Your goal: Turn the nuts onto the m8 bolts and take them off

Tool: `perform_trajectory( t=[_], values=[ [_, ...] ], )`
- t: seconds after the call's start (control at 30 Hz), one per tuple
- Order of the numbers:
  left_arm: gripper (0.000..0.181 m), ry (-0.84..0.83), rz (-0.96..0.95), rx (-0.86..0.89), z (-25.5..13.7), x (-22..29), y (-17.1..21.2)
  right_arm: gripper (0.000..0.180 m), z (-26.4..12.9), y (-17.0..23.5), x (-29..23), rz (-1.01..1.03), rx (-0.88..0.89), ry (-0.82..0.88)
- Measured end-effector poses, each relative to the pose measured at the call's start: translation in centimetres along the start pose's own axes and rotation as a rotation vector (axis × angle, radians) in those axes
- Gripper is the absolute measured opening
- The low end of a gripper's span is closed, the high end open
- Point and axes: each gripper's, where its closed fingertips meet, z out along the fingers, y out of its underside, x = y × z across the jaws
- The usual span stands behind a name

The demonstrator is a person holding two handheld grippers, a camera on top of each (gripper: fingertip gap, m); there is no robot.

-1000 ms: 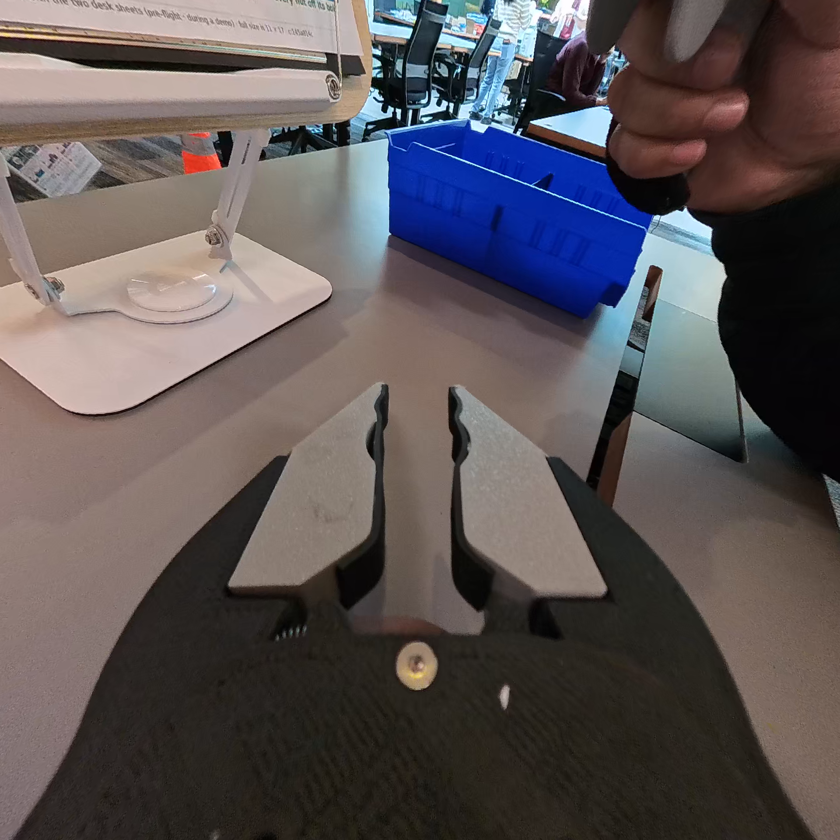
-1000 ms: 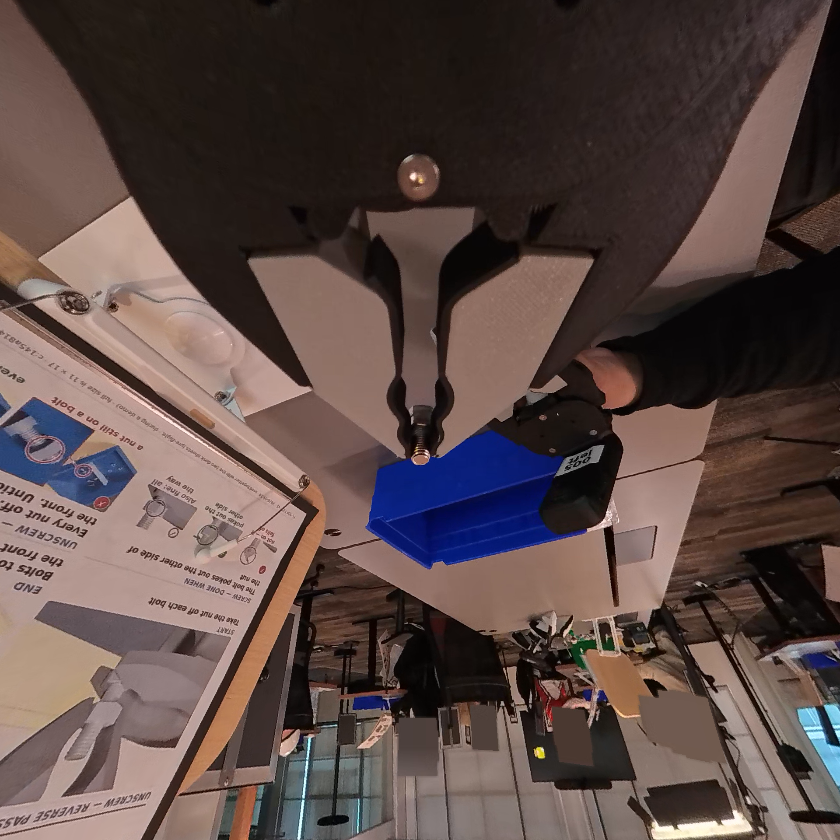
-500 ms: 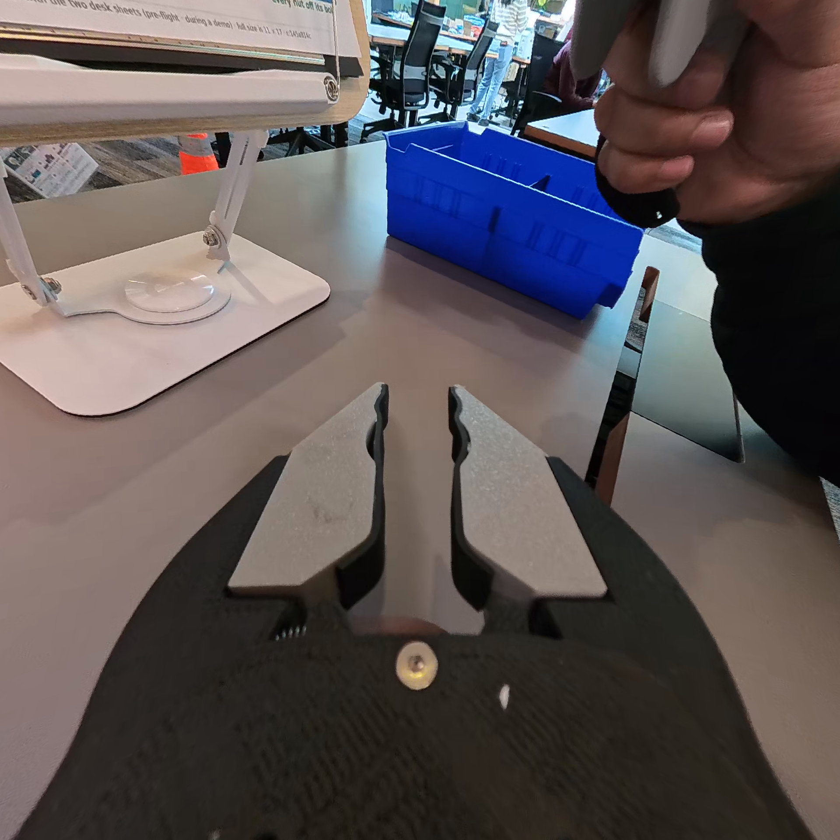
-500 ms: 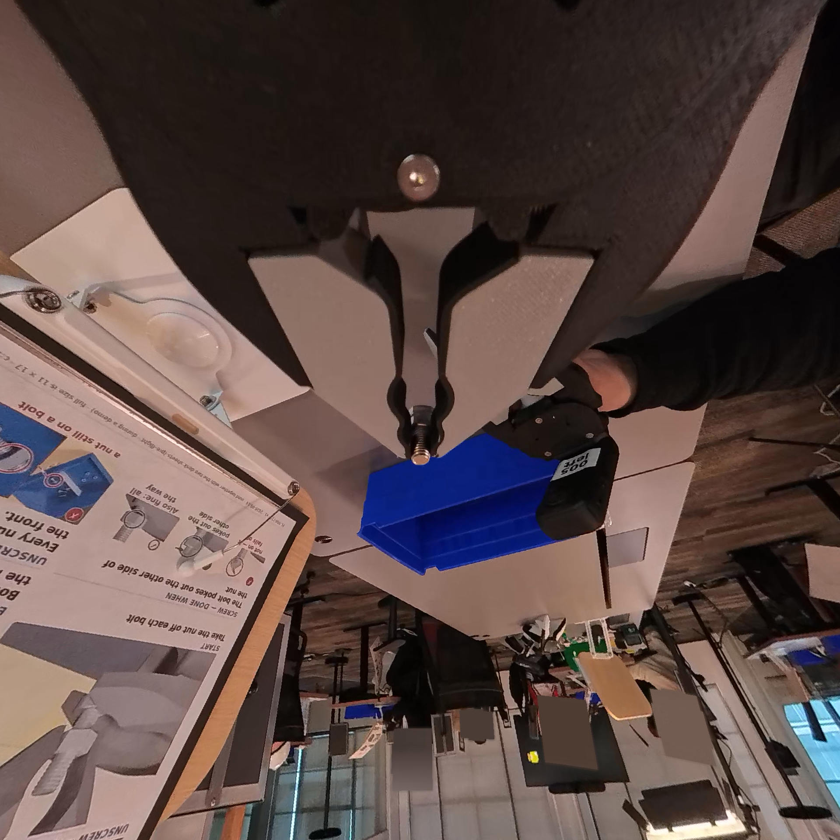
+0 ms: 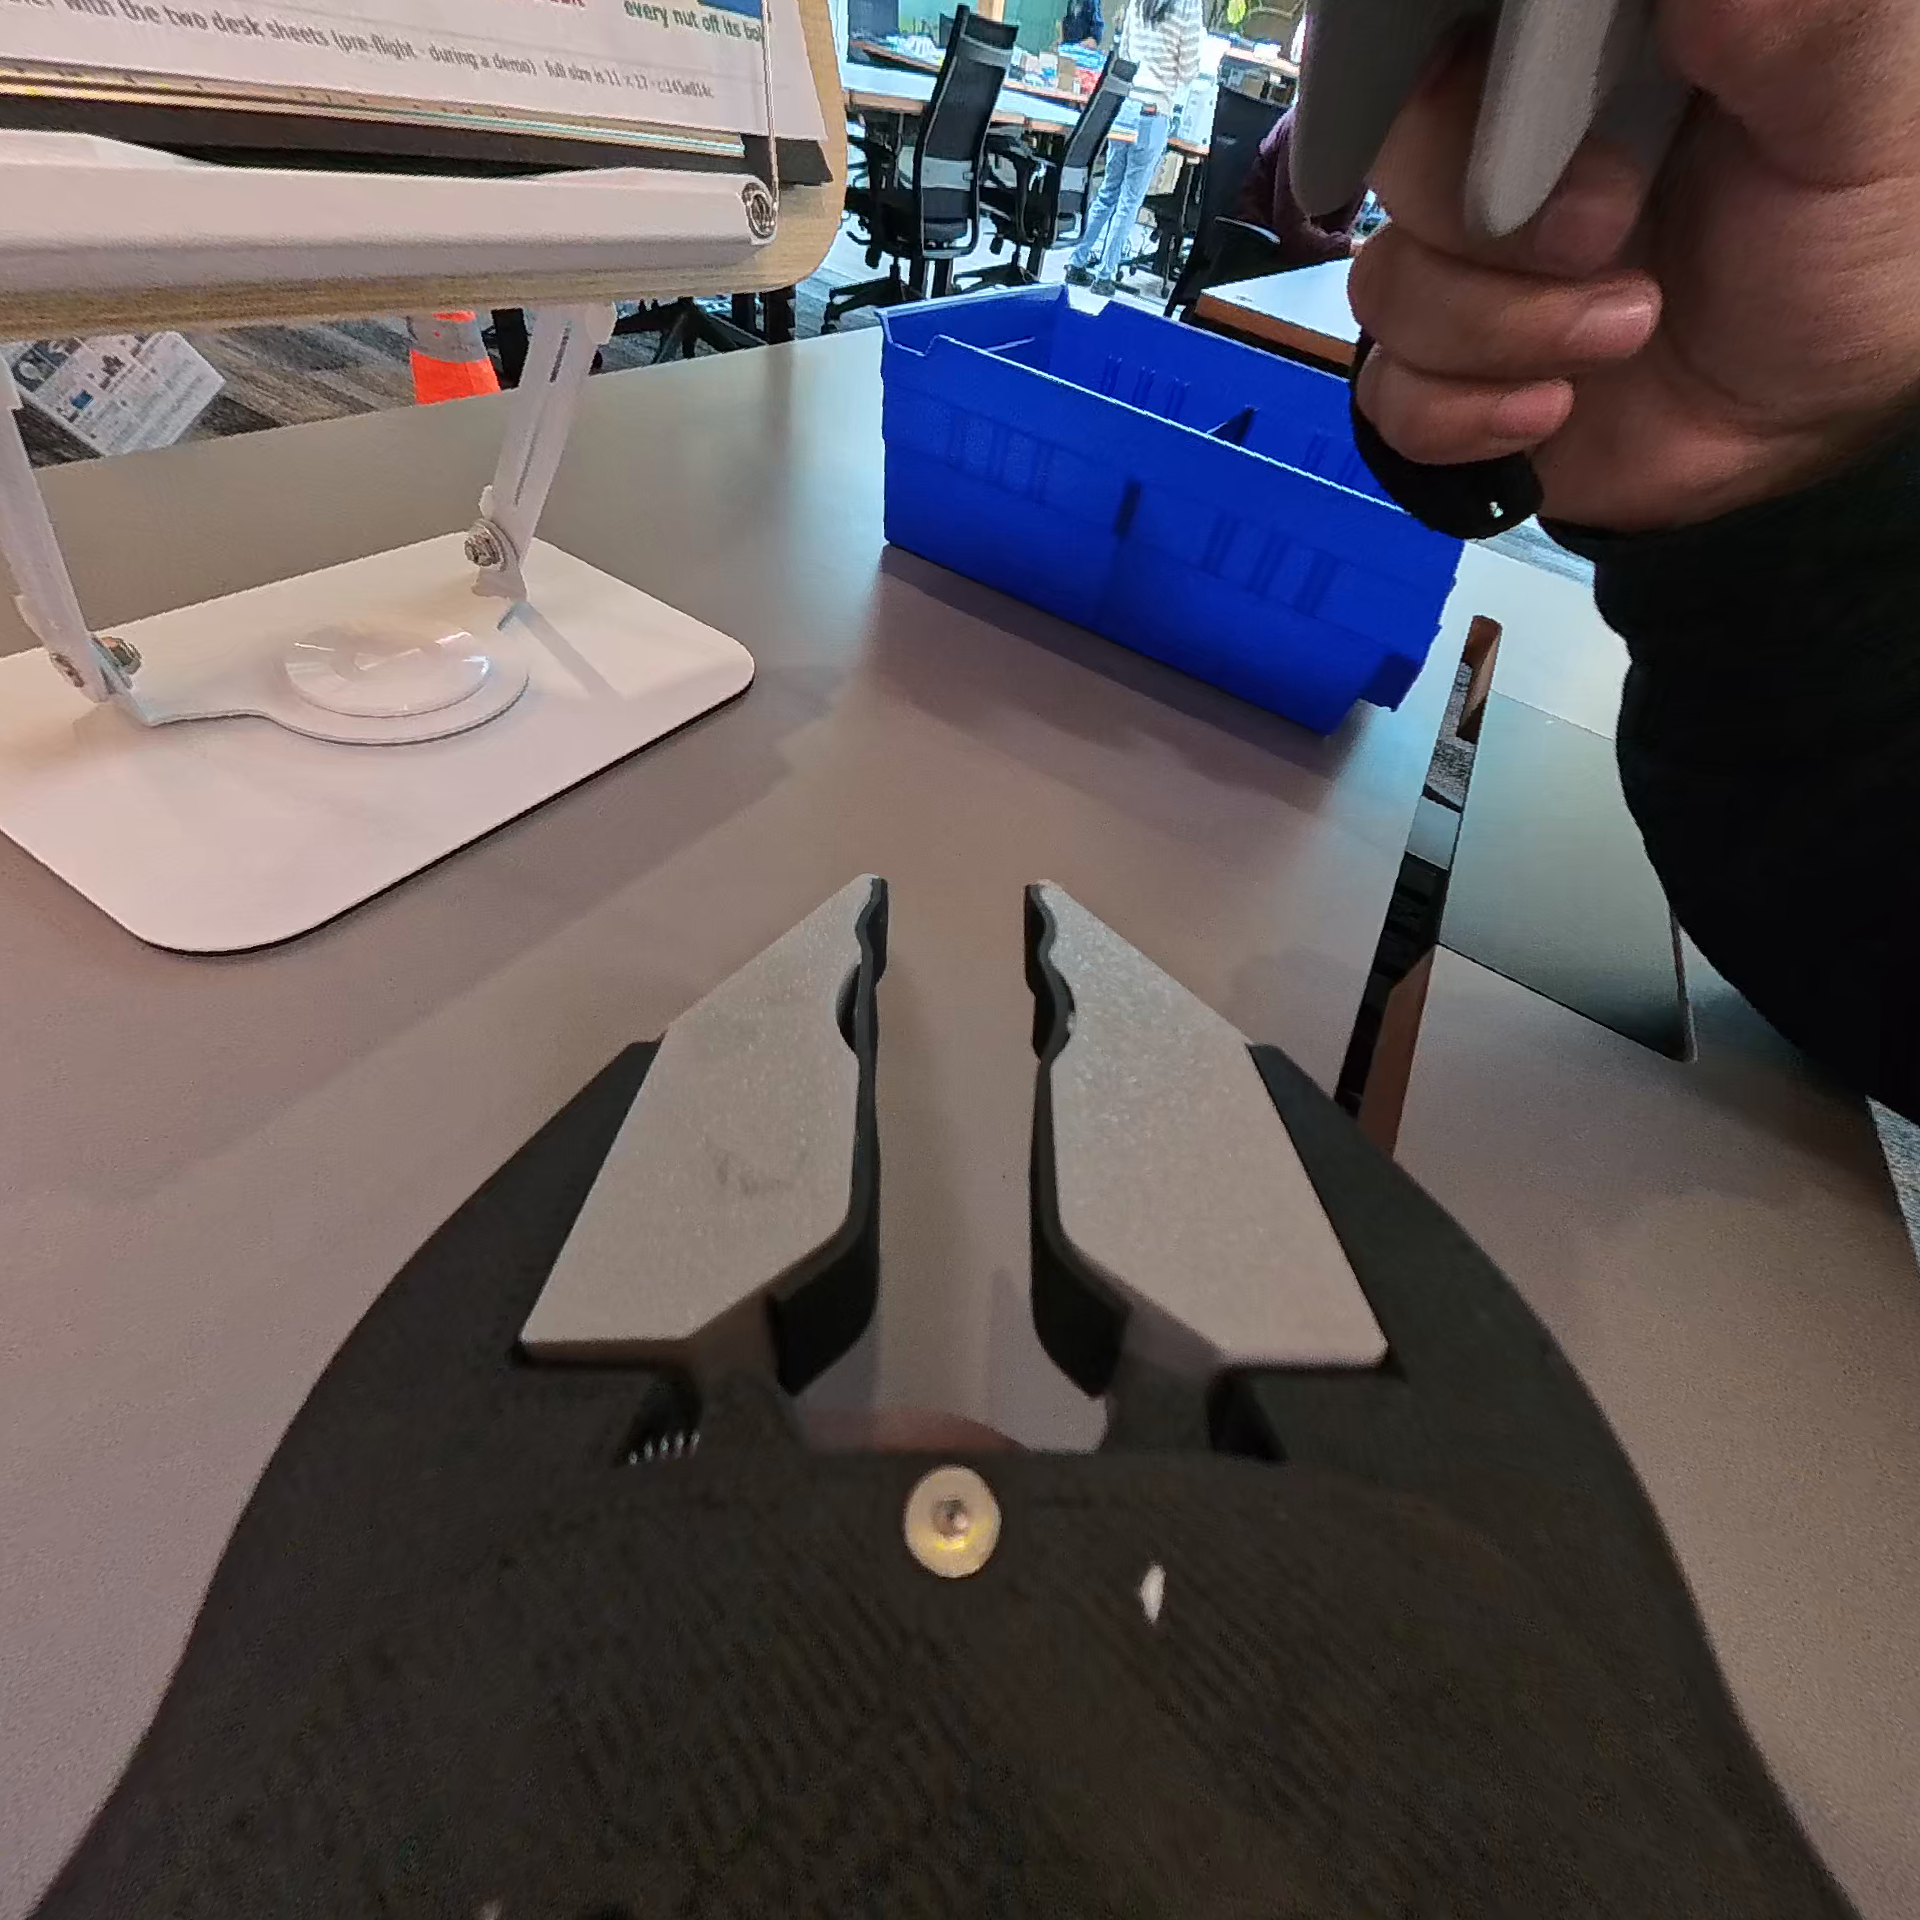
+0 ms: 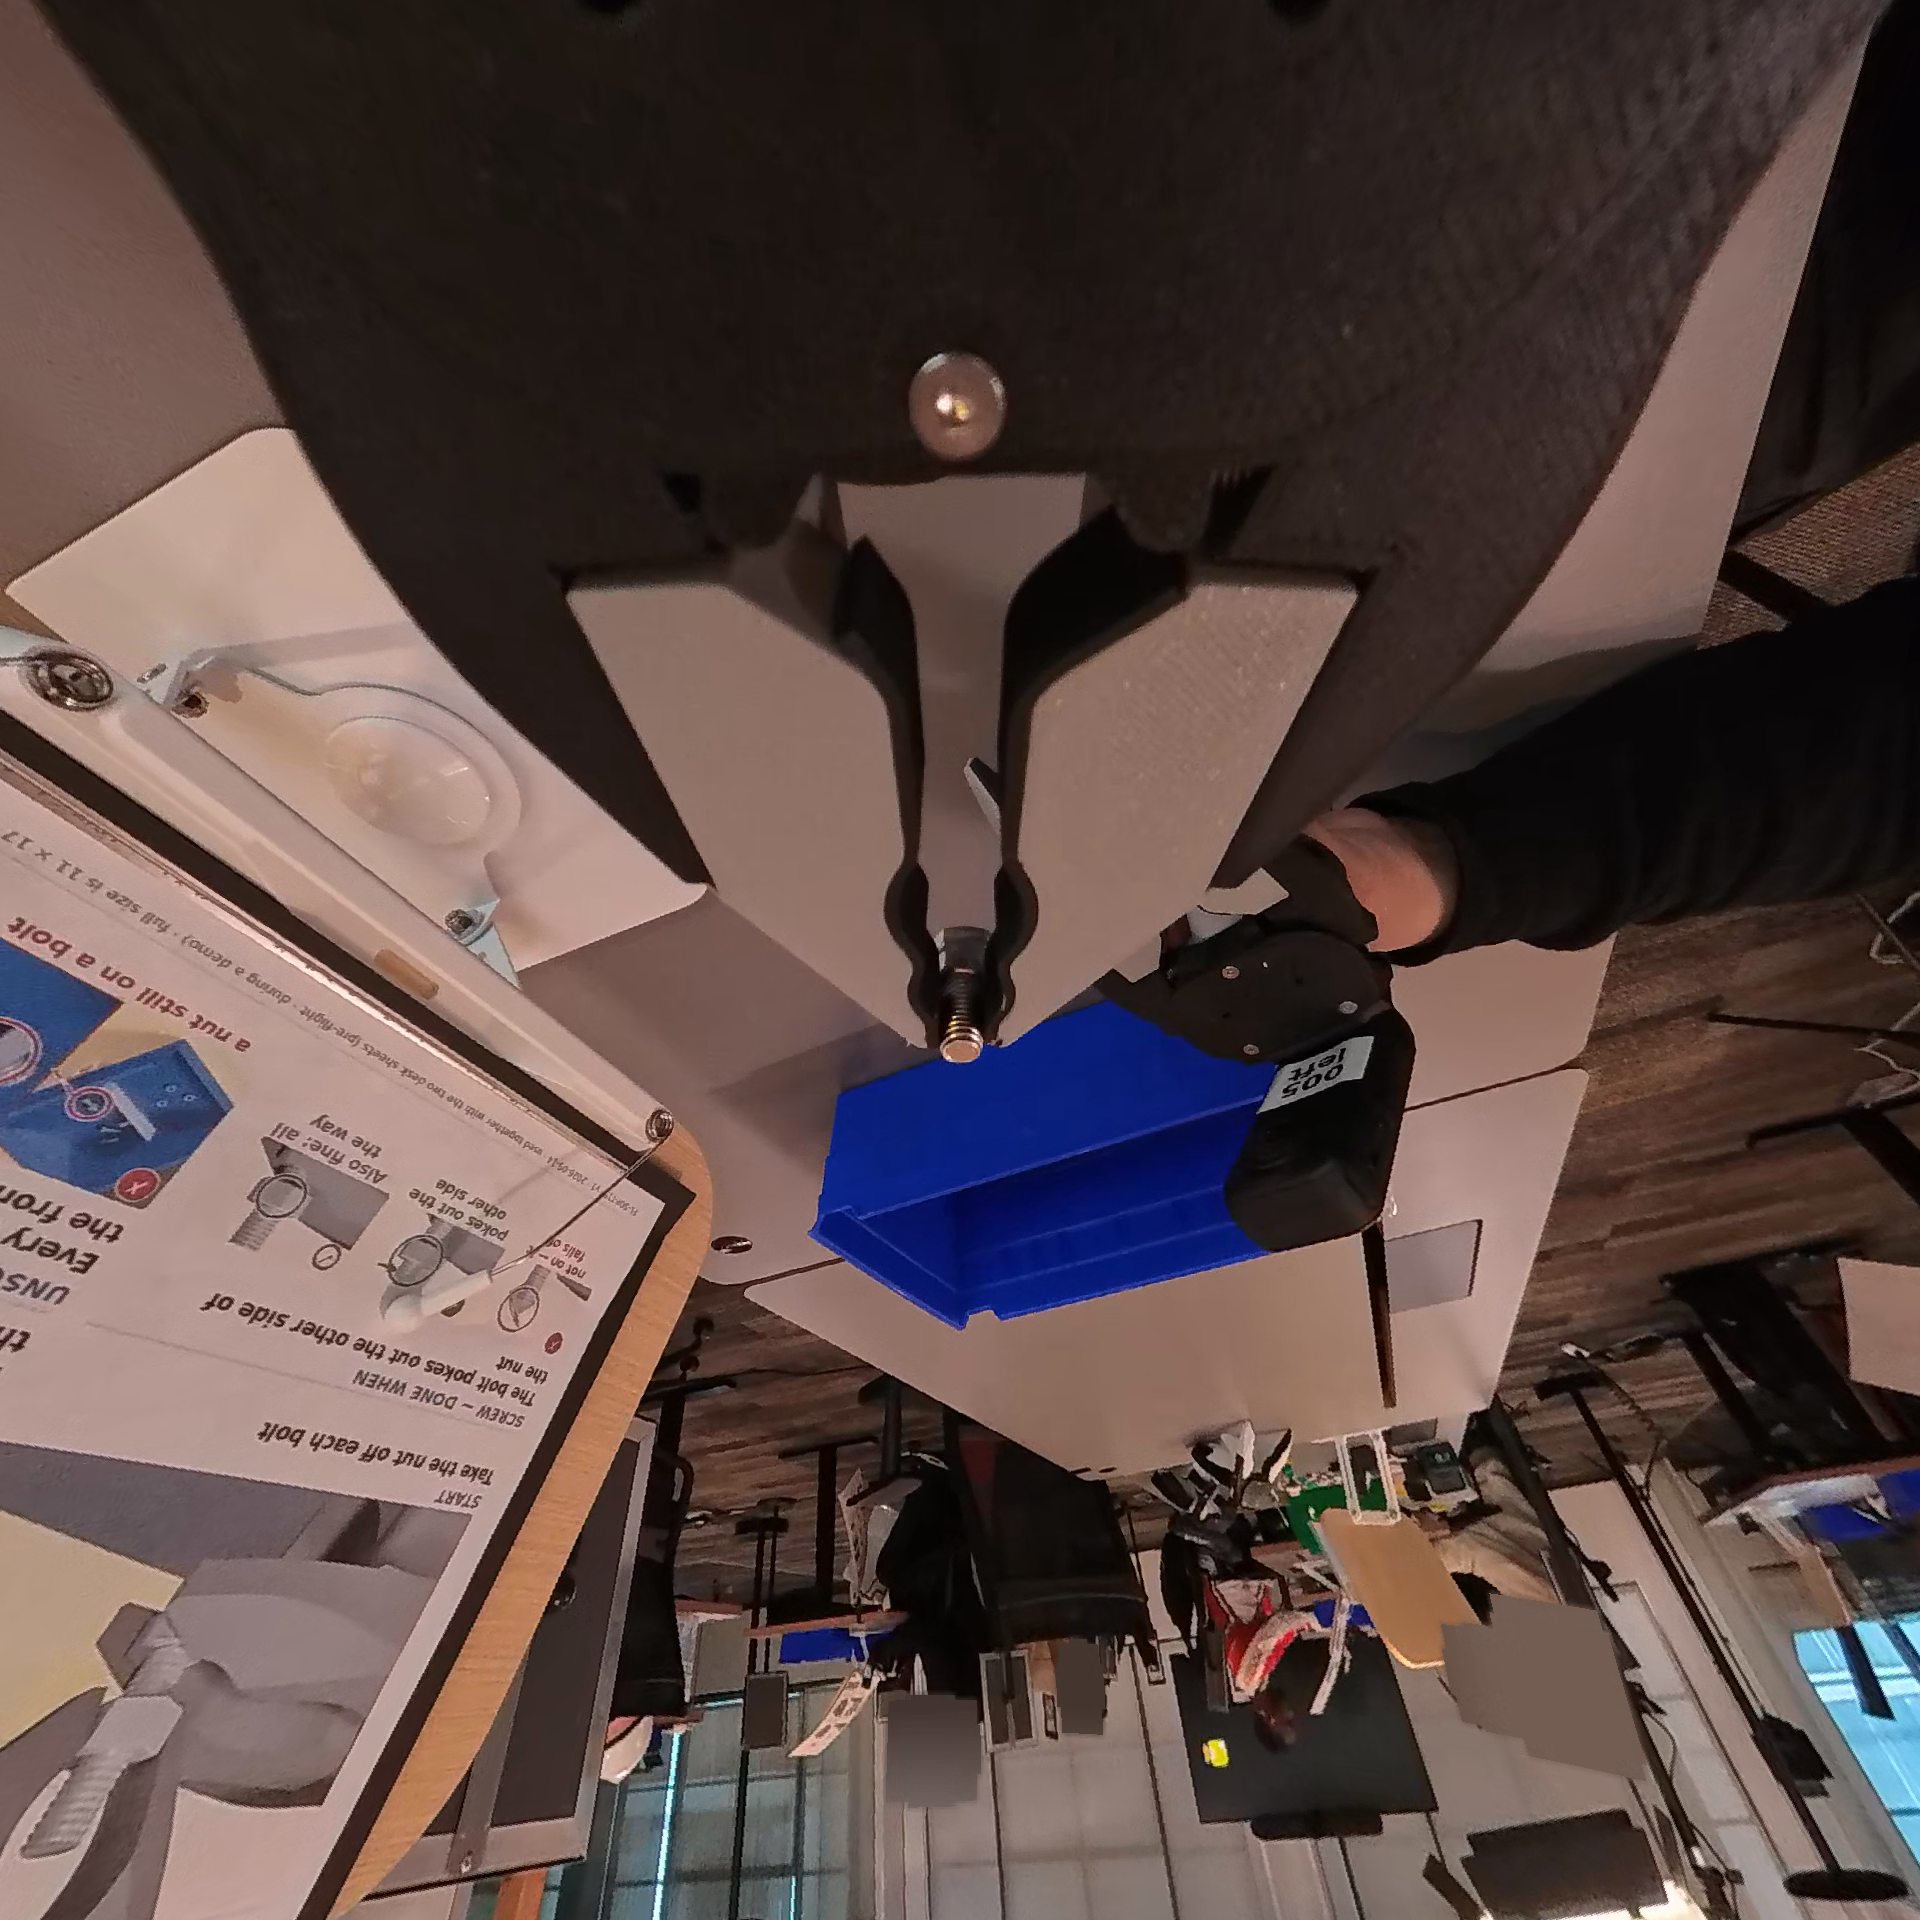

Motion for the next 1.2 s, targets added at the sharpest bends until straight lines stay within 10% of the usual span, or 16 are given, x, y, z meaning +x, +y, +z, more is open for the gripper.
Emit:
perform_trajectory(
  t=[1.2],
  values=[
    [0.012, 0.069, -0.049, 0.155, -1.6, 0.2, -2.5, 0.004, 6.0, 8.0, -2.6, 0.139, -0.200, -0.195]
  ],
)
